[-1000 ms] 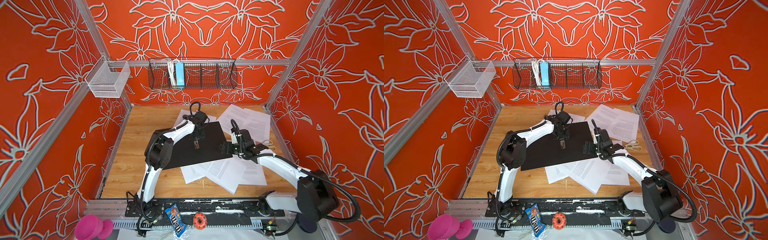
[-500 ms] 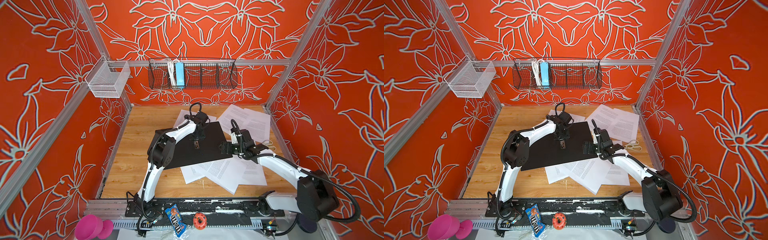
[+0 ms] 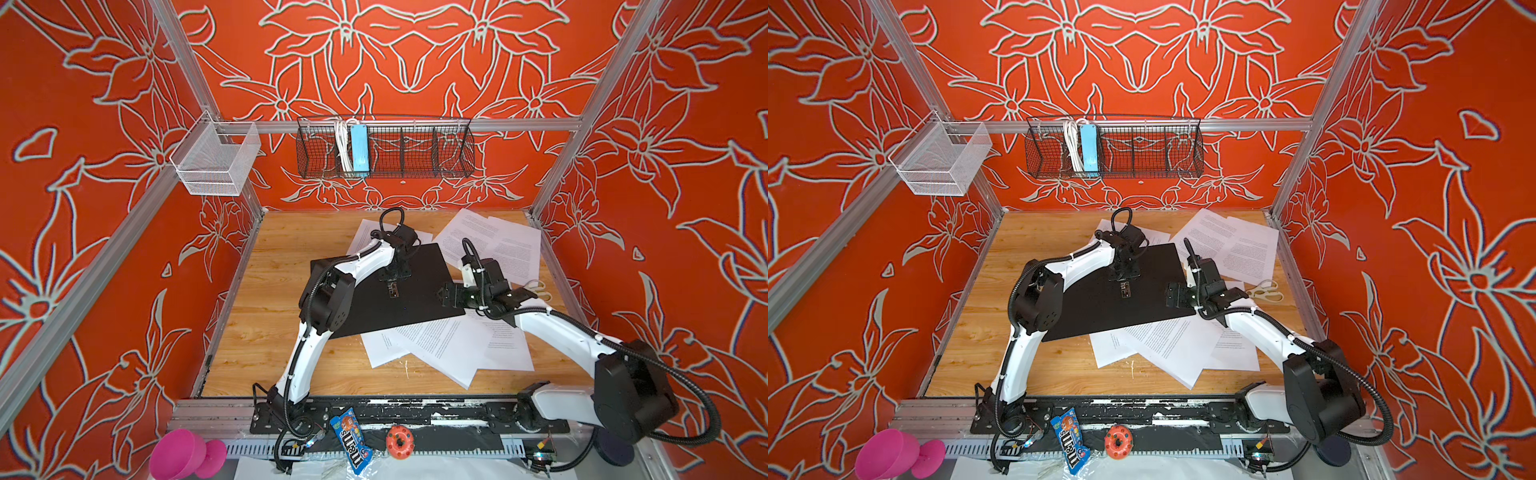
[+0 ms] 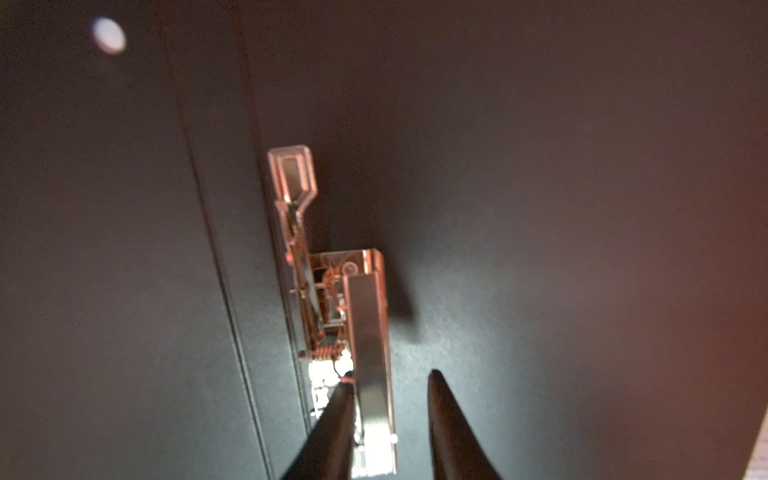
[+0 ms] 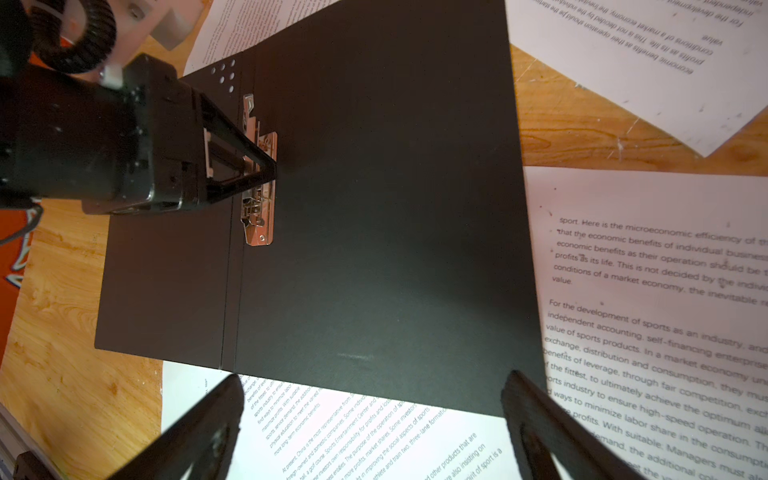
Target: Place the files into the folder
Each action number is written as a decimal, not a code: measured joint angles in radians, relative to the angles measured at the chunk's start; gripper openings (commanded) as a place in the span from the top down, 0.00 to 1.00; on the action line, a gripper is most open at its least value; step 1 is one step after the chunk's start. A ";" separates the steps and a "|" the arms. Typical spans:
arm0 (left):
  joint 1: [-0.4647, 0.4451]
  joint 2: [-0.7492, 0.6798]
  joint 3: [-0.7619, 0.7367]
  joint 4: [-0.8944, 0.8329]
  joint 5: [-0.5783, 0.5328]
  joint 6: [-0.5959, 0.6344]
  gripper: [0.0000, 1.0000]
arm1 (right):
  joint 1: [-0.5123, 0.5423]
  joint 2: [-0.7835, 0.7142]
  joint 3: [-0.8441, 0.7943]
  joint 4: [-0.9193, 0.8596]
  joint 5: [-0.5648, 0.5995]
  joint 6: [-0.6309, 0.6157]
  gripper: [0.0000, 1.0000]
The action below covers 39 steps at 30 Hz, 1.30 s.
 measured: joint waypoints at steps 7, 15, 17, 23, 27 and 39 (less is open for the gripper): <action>0.000 0.006 0.040 -0.050 -0.063 0.006 0.93 | 0.000 0.000 0.000 0.000 -0.006 0.000 0.02; 0.009 -0.018 0.047 -0.097 -0.131 0.057 0.95 | -0.005 -0.002 0.000 0.000 -0.006 0.000 0.02; 0.022 -0.058 0.013 -0.100 -0.135 0.072 0.95 | -0.006 -0.010 -0.002 0.000 -0.006 0.000 0.02; 0.102 -0.247 -0.149 -0.100 -0.146 0.116 0.95 | -0.006 -0.021 -0.003 0.000 -0.006 0.000 0.02; 0.167 -0.366 -0.275 -0.091 -0.146 0.148 0.95 | -0.006 -0.021 -0.004 0.000 -0.005 0.002 0.02; 0.237 -0.460 -0.568 -0.003 -0.136 0.236 0.88 | -0.007 0.034 -0.008 0.003 0.006 0.041 0.02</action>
